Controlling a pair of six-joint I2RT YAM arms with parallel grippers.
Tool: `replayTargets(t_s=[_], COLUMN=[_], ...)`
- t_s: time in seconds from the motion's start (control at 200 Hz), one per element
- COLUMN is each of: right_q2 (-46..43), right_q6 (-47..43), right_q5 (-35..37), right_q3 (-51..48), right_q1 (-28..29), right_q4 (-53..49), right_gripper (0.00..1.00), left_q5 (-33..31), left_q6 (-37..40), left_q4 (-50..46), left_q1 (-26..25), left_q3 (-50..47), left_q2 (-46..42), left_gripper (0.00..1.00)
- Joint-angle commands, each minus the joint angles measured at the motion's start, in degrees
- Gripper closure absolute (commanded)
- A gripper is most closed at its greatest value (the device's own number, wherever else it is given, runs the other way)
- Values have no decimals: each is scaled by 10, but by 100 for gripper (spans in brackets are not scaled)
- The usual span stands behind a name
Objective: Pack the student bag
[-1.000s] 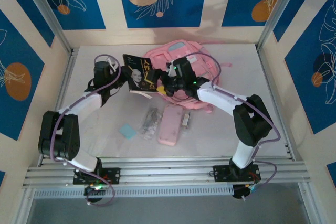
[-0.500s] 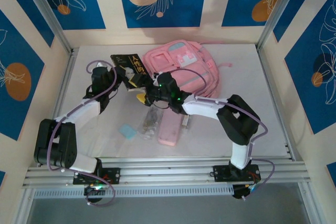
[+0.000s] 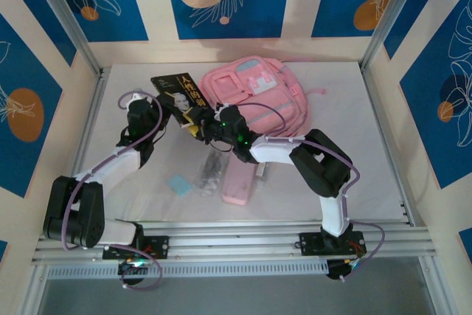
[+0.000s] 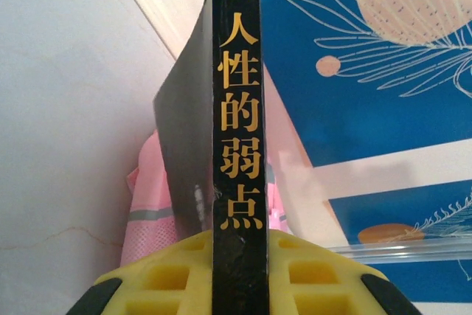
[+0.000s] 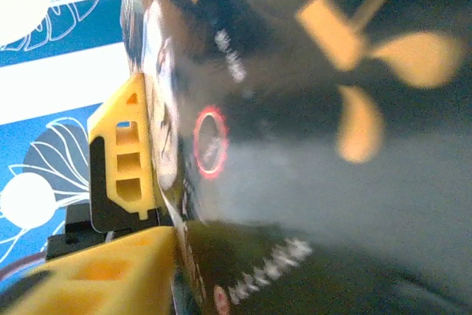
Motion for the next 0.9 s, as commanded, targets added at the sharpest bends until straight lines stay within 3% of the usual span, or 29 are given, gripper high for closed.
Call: replayTargets(t_s=[0.0, 0.07, 0.195, 0.325, 0.61, 0.76, 0.895], right_q2=[1, -7, -40, -93, -238, -322, -387], right_q6=[-6, -12, -47, -124, -304, -416, -476], right_q5=[23, 19, -6, -71, -169, -156, -150], right_q3=[-2, -10, -24, -34, -82, -83, -96], right_q1=[-17, -27, -60, -116, -268, -341, -412], right_q4=[40, 43, 33, -34, -275, -448, -543], right_gripper=[94, 100, 100, 100, 100, 100, 100], left_q5=[16, 18, 35, 75, 105, 116, 115], left_q6=[-12, -8, 36, 131, 347, 462, 541], left_q4=[49, 42, -2, -92, -220, -312, -382], left_q1=[-13, -16, -26, -50, -151, -209, -246], left_q3=[-3, -6, 4, 40, 133, 239, 336], left_q2=[-22, -27, -40, -40, 24, 115, 203], left_gripper=[99, 88, 38, 19, 19, 20, 21])
